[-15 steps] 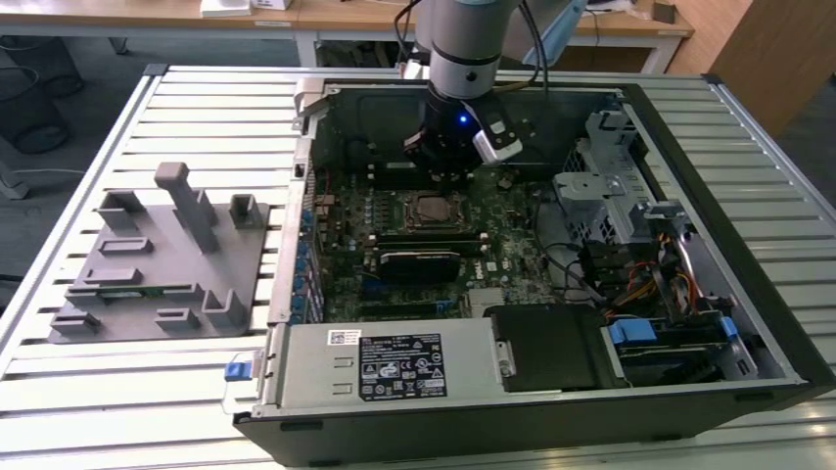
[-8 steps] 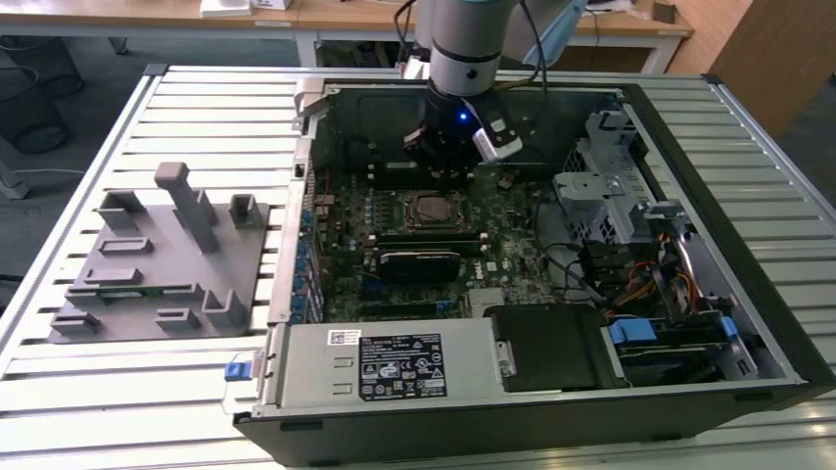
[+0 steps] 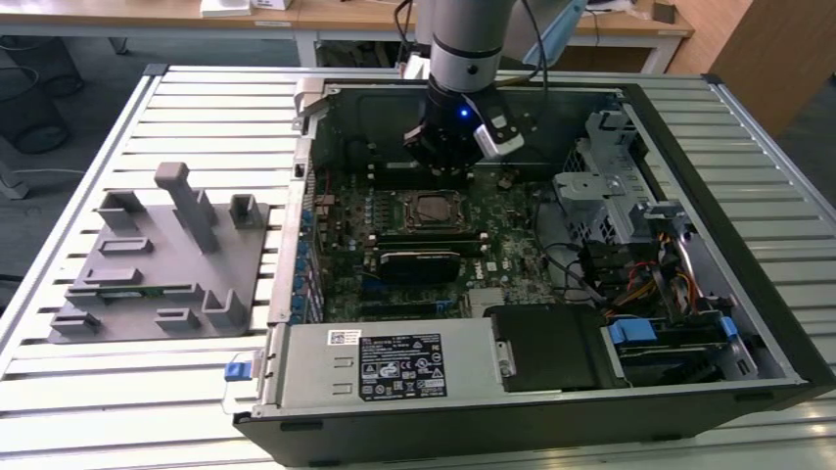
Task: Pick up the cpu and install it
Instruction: 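Install the first cpu locking lever, then install the second cpu locking lever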
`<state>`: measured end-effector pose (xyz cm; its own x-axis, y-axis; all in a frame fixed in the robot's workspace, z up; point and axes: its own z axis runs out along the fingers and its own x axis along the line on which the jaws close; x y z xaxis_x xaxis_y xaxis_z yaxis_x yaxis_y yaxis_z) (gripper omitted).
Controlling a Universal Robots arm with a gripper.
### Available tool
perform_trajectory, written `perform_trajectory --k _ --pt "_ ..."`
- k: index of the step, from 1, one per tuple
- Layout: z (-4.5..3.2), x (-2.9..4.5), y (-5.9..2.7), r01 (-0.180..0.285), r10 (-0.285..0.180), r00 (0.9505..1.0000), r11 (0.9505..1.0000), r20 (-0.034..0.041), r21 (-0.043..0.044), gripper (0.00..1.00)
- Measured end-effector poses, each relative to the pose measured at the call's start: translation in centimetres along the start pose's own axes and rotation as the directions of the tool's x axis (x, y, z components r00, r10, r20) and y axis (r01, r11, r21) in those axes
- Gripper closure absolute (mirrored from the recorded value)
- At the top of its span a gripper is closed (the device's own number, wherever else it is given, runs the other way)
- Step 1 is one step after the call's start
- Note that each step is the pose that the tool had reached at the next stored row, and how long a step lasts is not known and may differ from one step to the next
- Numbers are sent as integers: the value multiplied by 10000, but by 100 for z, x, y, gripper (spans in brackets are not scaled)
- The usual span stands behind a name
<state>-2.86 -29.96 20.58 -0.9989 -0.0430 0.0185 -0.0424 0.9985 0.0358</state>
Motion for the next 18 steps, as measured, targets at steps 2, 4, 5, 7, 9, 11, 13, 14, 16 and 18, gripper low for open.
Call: perform_trajectory --k 2,4,5,7,9,11,13,14,16,18 --pt "-1 0 -6 0 0 10000 10000 -1 2 89" --pt "-1 1 -17 -1 1 10000 10000 -1 1 89" --pt "-1 1 -24 0 0 10000 10000 -1 1 89" --pt "-1 1 -35 0 0 10000 10000 -1 1 89" --pt "-1 2 -43 0 0 10000 10000 0 0 89" --pt "-2 1 -47 -1 1 10000 10000 0 0 89" --pt "-2 2 -52 0 0 10000 10000 0 0 89" --pt "-2 1 -55 -1 1 10000 10000 0 0 89" --pt "-2 1 -61 0 0 10000 10000 0 1 89" --pt "-3 1 -69 0 0 10000 10000 -1 1 89"
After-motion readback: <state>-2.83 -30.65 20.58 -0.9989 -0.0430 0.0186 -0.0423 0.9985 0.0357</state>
